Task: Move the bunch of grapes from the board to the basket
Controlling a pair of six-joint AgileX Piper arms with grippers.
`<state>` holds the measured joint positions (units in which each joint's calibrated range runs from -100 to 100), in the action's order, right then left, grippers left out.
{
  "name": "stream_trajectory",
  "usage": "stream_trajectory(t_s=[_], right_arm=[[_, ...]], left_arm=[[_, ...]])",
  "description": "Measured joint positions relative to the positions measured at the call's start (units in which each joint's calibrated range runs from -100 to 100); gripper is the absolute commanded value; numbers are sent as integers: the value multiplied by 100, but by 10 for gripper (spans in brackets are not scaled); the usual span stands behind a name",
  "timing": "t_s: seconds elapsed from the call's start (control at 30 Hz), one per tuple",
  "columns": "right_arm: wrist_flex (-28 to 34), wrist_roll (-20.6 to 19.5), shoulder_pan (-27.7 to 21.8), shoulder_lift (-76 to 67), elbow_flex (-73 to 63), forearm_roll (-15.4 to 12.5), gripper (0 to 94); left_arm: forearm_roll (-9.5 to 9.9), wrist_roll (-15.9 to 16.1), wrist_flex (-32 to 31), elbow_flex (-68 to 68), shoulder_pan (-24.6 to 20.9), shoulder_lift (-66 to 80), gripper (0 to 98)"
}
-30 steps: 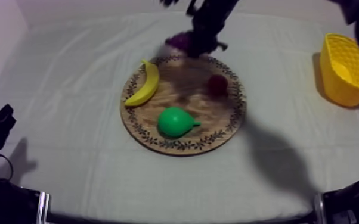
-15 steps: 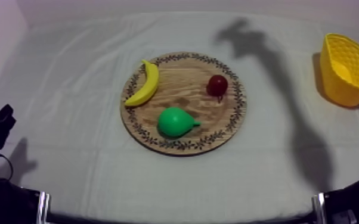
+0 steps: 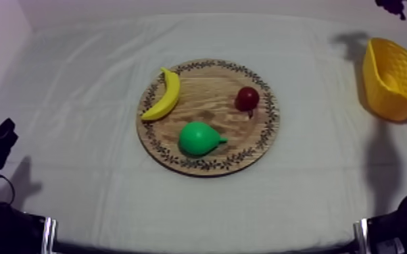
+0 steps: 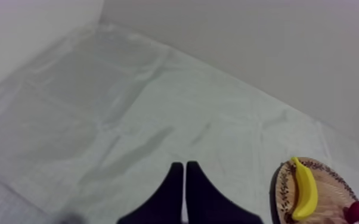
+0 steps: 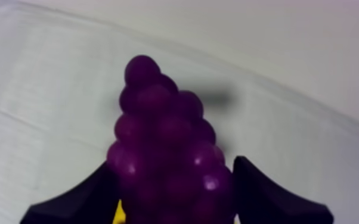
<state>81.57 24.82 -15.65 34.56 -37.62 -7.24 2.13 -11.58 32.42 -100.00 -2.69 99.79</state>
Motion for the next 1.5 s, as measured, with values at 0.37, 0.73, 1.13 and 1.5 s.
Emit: stream_trajectory(t_s=[0.37,0.73,1.13,1.5], right_arm=[[-175,115,-517,-95,911,216,371],[-862,326,-612,-721,2478,261,687],[-1180,337,-573,-1507,3691,207,855],[-1567,368,-441,-3608,5315,-336,632]], left_arm=[[0,-1,0,0,0,0,1],[0,-1,0,0,0,0,1],[0,-1,0,0,0,0,1],[0,-1,0,0,0,0,1]])
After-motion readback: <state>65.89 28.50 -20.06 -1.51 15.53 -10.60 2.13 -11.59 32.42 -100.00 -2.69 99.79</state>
